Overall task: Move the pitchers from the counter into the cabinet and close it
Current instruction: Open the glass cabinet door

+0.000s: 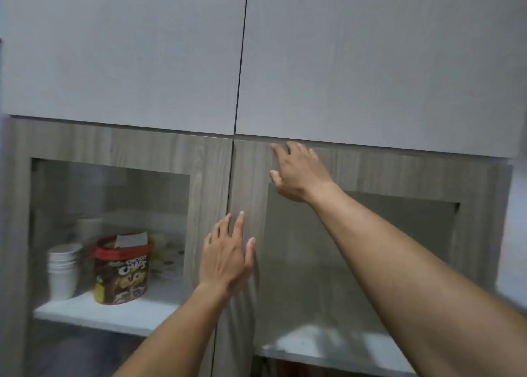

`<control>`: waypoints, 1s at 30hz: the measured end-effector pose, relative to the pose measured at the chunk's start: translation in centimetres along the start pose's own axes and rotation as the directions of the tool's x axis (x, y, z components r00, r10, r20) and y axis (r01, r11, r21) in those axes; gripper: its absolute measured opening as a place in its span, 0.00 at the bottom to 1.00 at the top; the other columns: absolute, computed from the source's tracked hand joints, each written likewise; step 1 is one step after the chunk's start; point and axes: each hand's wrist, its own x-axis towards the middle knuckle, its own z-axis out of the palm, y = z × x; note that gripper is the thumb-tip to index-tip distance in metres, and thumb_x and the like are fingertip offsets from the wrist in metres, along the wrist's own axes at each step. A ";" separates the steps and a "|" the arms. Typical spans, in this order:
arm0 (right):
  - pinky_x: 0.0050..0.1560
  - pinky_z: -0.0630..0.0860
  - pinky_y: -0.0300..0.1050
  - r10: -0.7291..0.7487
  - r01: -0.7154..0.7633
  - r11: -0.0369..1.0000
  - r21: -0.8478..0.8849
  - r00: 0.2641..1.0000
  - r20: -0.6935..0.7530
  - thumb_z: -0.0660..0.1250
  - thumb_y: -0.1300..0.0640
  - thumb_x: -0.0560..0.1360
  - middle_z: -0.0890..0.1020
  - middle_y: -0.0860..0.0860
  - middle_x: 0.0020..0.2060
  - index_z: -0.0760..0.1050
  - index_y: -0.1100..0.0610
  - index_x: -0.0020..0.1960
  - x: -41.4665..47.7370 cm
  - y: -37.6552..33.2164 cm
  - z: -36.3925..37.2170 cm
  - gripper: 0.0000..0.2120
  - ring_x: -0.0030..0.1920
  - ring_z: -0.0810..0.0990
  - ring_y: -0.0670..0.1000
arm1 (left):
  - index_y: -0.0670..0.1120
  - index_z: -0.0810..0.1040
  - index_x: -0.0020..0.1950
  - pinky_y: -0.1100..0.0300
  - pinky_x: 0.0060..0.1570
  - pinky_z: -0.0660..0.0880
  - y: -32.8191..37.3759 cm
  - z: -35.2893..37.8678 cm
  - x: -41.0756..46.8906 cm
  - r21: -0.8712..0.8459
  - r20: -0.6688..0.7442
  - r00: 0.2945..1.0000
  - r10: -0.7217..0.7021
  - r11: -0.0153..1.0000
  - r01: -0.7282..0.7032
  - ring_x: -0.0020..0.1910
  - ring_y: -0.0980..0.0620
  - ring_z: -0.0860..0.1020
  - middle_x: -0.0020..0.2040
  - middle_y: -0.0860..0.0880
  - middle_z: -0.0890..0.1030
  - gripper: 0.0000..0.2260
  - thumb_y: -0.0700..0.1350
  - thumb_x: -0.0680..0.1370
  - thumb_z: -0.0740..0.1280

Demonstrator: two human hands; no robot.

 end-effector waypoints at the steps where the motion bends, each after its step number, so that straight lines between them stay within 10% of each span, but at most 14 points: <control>1: 0.72 0.62 0.65 -0.007 0.007 1.000 -0.014 1.000 -0.010 0.60 0.47 0.78 0.70 0.61 0.69 0.59 0.55 0.77 0.5 0.0 0.3 0.30 0.72 0.65 0.62 | 0.49 0.60 0.78 0.47 0.66 0.68 0.0 0.2 -0.2 -0.009 0.006 1.000 -0.017 1.000 0.017 0.72 0.43 0.66 0.74 0.43 0.67 0.28 0.59 0.80 0.54; 12: 0.63 0.66 0.65 0.055 -0.058 0.995 -0.079 0.998 -0.044 0.60 0.52 0.75 0.69 0.62 0.67 0.62 0.61 0.75 1.4 -1.1 0.5 0.30 0.67 0.68 0.64 | 0.47 0.61 0.74 0.52 0.55 0.74 0.1 2.0 -1.6 -0.260 -0.048 0.968 -0.245 0.939 0.225 0.60 0.45 0.73 0.67 0.45 0.68 0.26 0.51 0.79 0.65; 20: 0.62 0.66 0.65 0.081 -0.079 0.995 0.055 0.996 -0.031 0.59 0.50 0.76 0.70 0.60 0.66 0.67 0.59 0.70 -1.2 -2.4 -3.0 0.24 0.66 0.68 0.62 | 0.44 0.61 0.76 0.47 0.66 0.70 -0.3 -1.3 -3.4 -0.438 0.137 0.925 -0.355 0.816 0.378 0.69 0.43 0.71 0.72 0.42 0.71 0.29 0.57 0.80 0.61; 30: 0.71 0.61 0.70 0.198 -0.207 0.969 0.137 0.977 0.076 0.52 0.28 0.75 0.64 0.59 0.74 0.56 0.48 0.78 -9.1 -5.9 -11.6 0.38 0.75 0.61 0.61 | 0.48 0.69 0.37 0.60 0.27 0.63 0.0 -10.3 -10.0 -0.429 0.080 0.988 -0.131 0.890 0.153 0.29 0.52 0.73 0.31 0.50 0.74 0.18 0.60 0.76 0.67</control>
